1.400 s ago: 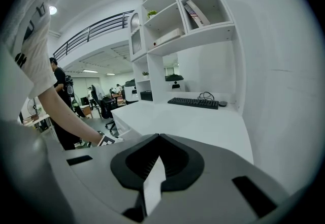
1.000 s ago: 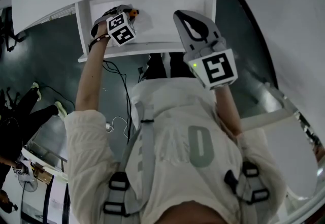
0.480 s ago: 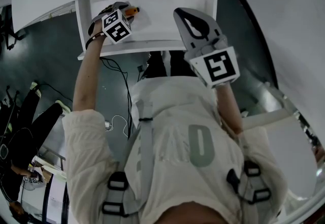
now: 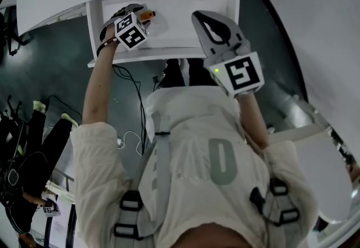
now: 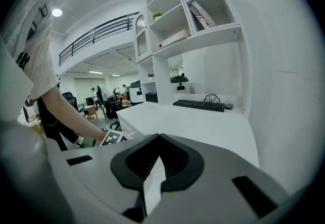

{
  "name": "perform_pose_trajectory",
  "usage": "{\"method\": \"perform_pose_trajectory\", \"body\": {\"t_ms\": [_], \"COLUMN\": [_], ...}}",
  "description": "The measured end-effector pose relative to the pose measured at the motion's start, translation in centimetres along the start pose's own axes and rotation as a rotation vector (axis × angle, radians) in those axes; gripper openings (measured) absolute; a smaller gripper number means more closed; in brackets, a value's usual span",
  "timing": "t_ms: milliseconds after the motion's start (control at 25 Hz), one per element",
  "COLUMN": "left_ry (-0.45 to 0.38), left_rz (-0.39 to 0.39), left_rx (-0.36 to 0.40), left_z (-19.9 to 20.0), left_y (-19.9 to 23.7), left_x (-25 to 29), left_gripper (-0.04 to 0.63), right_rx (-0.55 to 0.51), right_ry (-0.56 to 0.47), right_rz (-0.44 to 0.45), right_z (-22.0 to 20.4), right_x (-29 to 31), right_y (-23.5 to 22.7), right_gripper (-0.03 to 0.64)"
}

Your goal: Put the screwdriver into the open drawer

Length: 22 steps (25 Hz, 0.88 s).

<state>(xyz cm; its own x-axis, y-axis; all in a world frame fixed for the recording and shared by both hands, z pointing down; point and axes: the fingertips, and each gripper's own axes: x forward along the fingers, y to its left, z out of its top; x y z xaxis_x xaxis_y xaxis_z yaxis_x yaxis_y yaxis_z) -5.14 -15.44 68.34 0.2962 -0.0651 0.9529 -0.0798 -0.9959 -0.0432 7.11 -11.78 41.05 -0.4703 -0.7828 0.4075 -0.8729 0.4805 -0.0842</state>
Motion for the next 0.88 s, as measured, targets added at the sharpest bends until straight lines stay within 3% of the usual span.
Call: {"method": "perform_pose_trajectory", "body": {"t_ms": [400, 640, 880], "left_ry": [-0.071, -0.190, -0.349], "left_rz": [0.159, 0.337, 0.543], "left_rx": [-0.008, -0.048, -0.101], "left_z": [-0.2, 2.6, 3.8], "left_y": [6.8, 11.6, 15.6], "left_x": [-5.0, -12.1, -19.9], "left_gripper": [0.221, 0.217, 0.139], "right_rx": [-0.001, -0.056, -0.106], "right_ry": [-0.058, -0.116, -0.186], "right_rz": [0.043, 0.081, 0.120], "right_z": [3.7, 6.9, 9.6], "right_x": [4.4, 6.4, 9.8], "right_y": [1.7, 2.9, 5.5], "right_gripper": [0.005, 0.005, 0.005]}}
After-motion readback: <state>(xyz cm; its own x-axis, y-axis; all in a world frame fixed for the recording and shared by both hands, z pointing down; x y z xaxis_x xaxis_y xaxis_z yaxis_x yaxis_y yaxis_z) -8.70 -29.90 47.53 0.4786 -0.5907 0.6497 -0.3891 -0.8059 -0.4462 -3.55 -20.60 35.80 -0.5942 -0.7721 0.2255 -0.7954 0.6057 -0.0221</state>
